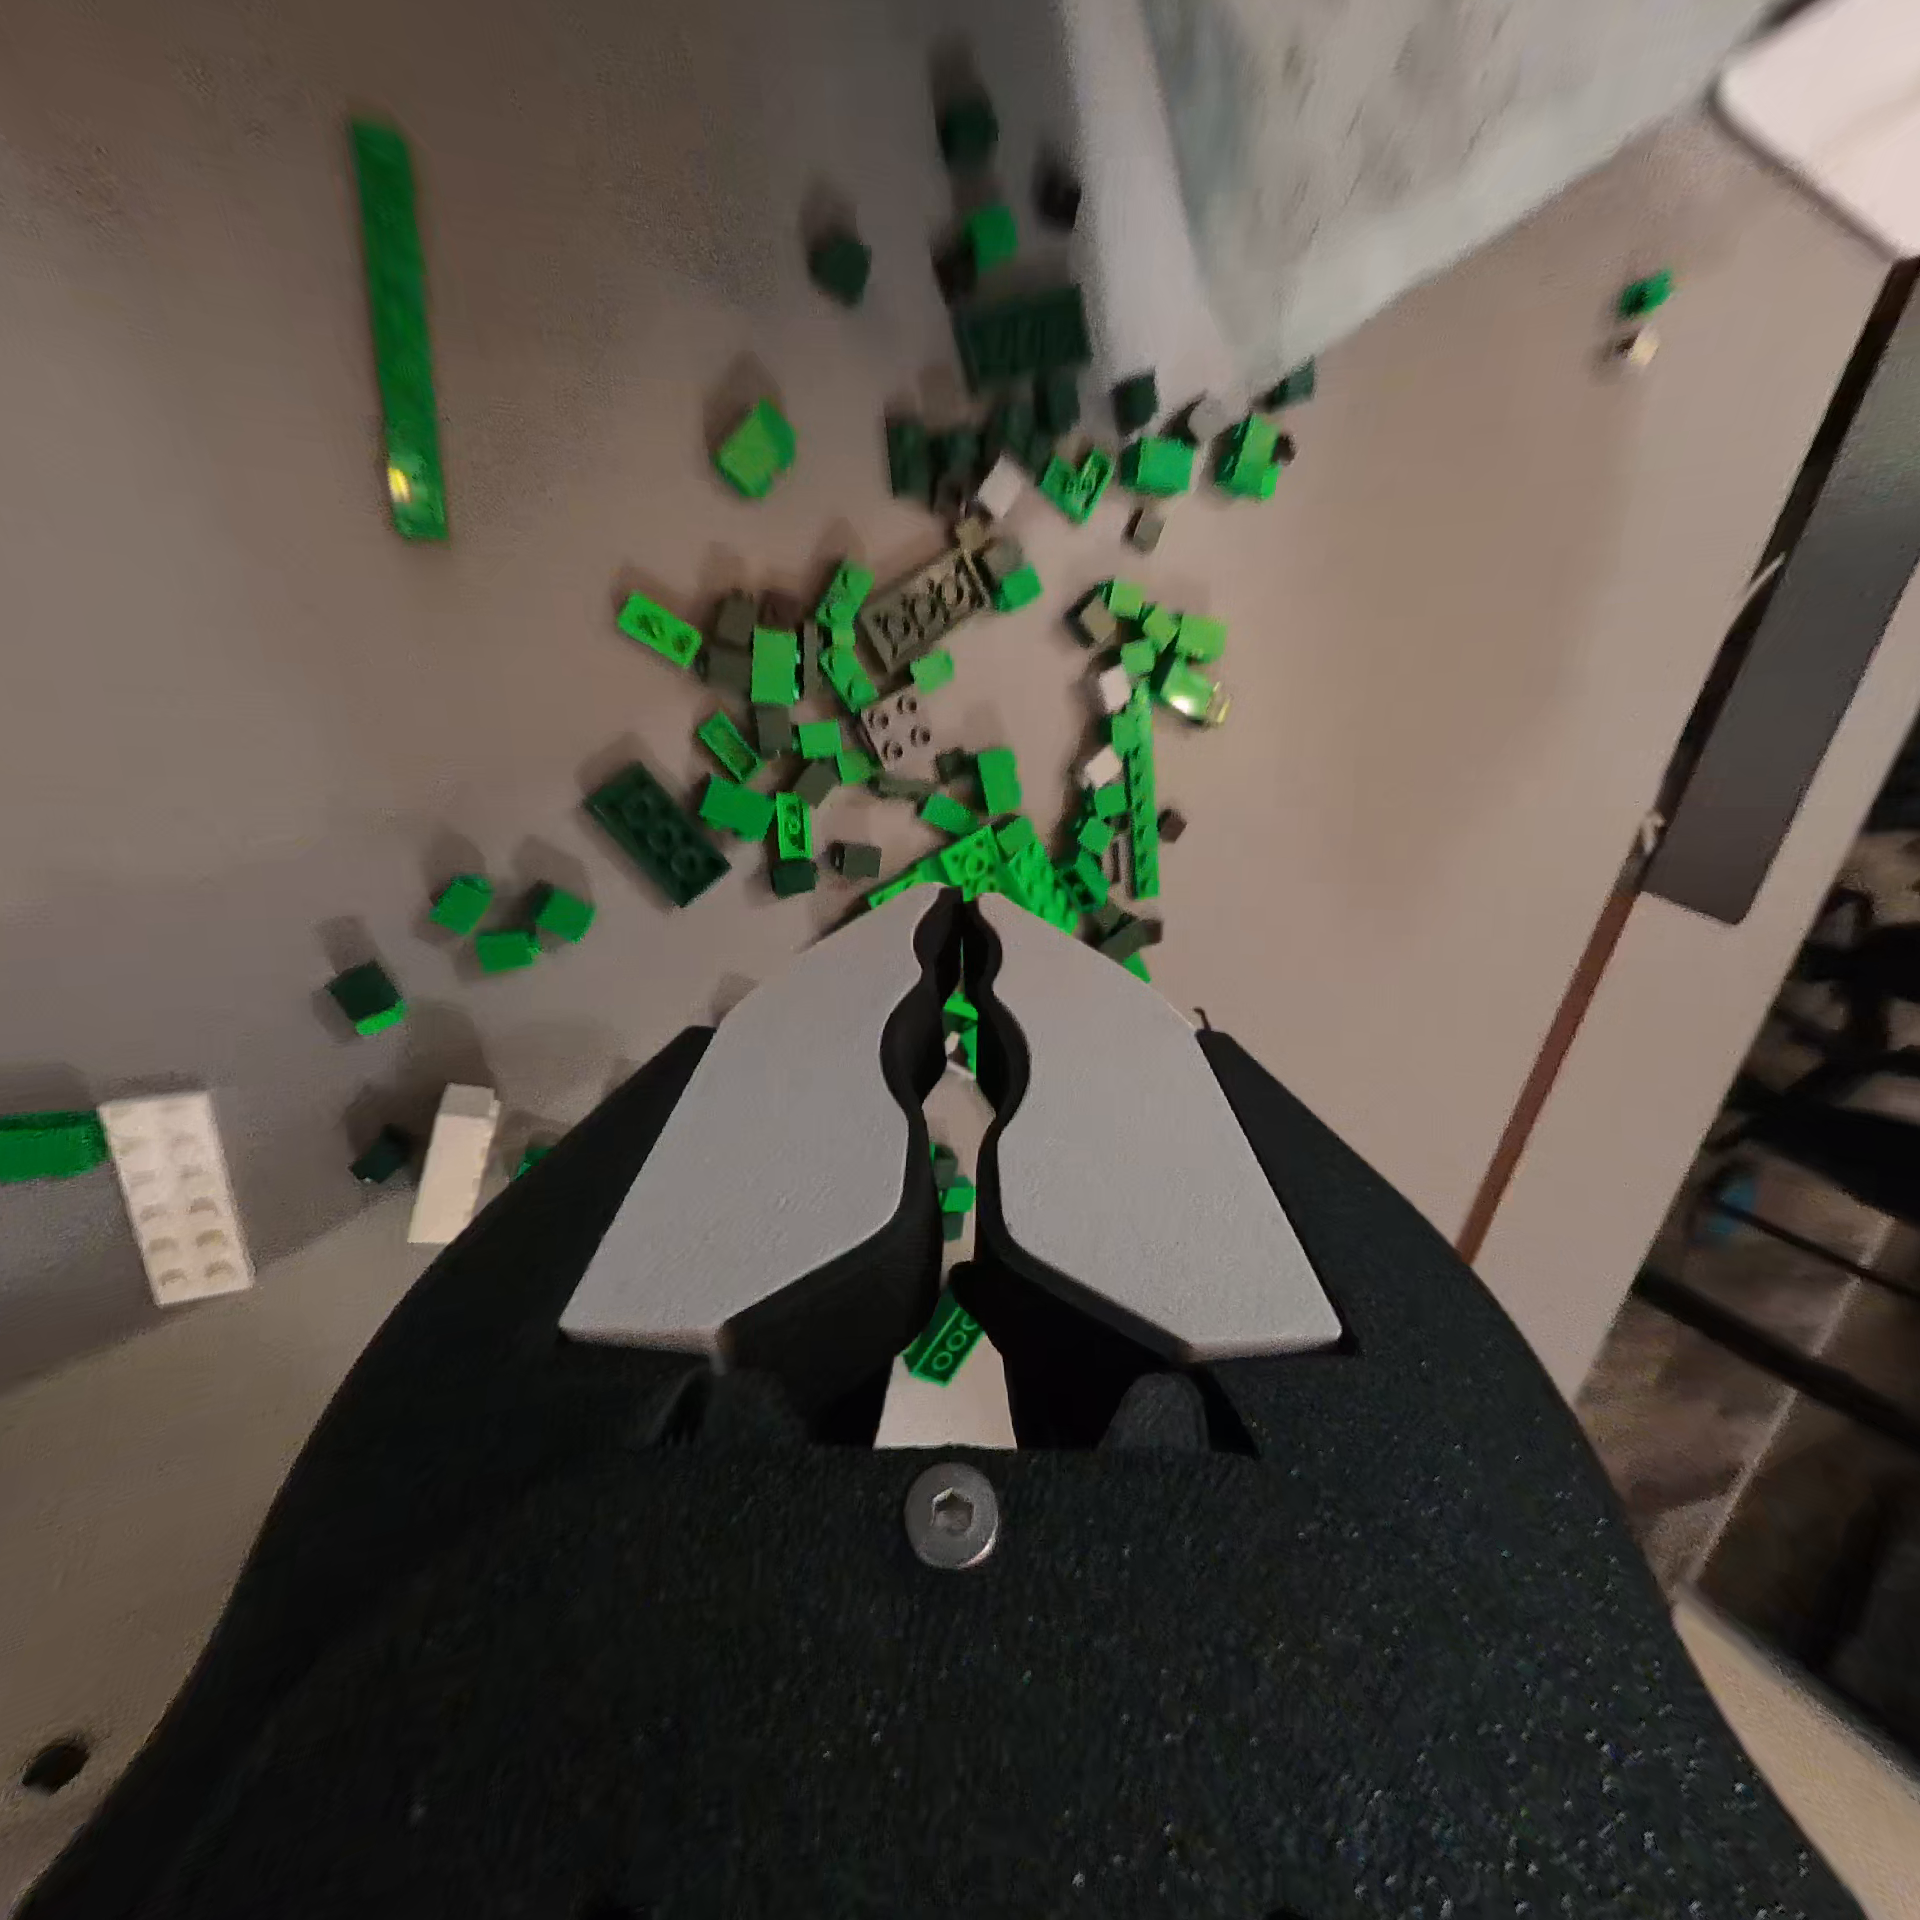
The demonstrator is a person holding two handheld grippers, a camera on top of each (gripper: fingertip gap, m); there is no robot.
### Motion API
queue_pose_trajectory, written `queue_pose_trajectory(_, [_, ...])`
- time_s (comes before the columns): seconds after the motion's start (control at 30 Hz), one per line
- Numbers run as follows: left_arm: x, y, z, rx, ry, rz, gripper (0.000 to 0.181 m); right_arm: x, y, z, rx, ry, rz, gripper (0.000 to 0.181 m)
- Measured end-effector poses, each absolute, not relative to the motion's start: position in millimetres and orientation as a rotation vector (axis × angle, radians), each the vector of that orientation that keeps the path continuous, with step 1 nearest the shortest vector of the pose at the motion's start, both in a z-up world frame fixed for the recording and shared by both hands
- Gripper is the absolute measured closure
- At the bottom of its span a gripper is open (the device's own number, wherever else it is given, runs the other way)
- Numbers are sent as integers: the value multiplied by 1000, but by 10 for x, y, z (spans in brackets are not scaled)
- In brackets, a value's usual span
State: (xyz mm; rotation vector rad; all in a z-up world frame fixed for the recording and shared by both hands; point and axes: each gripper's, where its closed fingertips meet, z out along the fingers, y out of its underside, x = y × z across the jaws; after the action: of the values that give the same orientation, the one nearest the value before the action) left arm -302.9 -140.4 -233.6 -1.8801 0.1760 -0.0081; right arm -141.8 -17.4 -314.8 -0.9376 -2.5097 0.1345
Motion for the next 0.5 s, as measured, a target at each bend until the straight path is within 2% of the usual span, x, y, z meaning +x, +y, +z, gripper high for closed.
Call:
queue_pose_trajectory(0.27, [-3079, -1445, -2288, -1864, 160, -9, 181, -1256, 238, -3490, -1239, -2479, 133, 180])
queue_pose_trajectory(0.5, [-3059, -1437, -2299, -1867, 168, -14, 181, -1123, 230, -3657, -1399, -2514, 257, 174])
